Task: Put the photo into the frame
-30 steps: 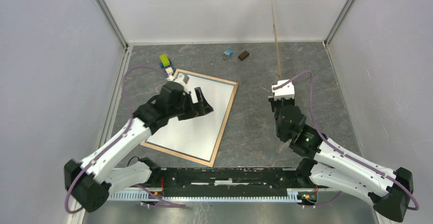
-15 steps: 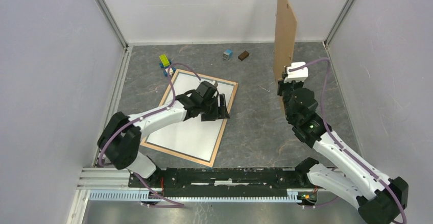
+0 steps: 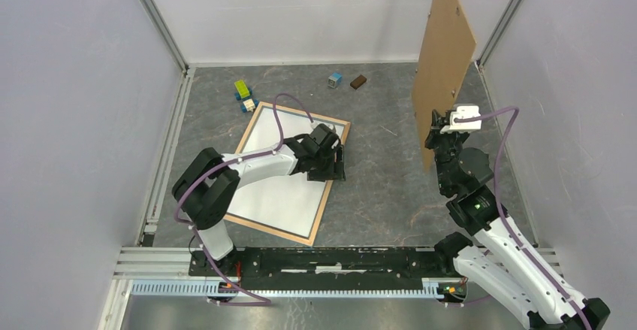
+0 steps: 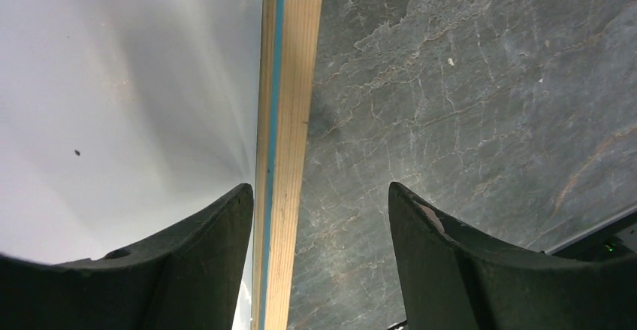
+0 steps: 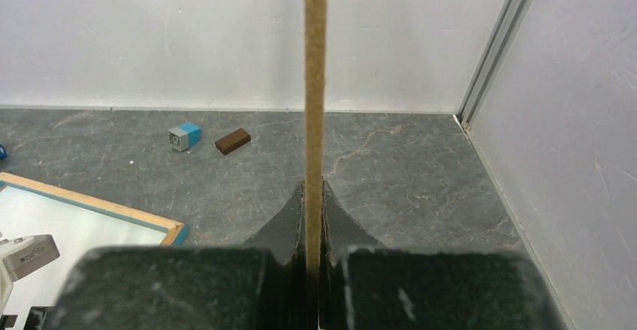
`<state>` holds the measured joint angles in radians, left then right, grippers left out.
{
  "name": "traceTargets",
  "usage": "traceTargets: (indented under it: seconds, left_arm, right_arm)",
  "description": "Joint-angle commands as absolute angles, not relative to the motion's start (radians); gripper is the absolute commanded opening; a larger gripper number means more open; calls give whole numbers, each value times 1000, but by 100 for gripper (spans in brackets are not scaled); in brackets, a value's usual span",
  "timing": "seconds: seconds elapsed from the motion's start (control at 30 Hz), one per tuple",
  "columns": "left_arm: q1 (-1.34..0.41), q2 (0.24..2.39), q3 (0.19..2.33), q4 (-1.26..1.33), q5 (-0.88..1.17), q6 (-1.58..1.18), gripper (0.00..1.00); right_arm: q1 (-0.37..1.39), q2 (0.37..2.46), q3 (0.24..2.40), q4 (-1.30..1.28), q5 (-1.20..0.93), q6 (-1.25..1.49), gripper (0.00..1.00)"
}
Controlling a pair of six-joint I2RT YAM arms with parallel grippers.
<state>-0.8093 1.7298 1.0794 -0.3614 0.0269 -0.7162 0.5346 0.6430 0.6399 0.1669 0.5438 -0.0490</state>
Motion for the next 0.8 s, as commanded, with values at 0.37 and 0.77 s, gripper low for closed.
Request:
traceTargets:
  seconds: [0.37,0.77]
  left_arm:
    - [-842,1816,1185,-298,44,-716,72]
    - [-879,2002,1453,-255,172,-767,72]
  right_arm:
    - [521,625,647,255,494,-27,0]
    - [521,615,660,235,493,-15,0]
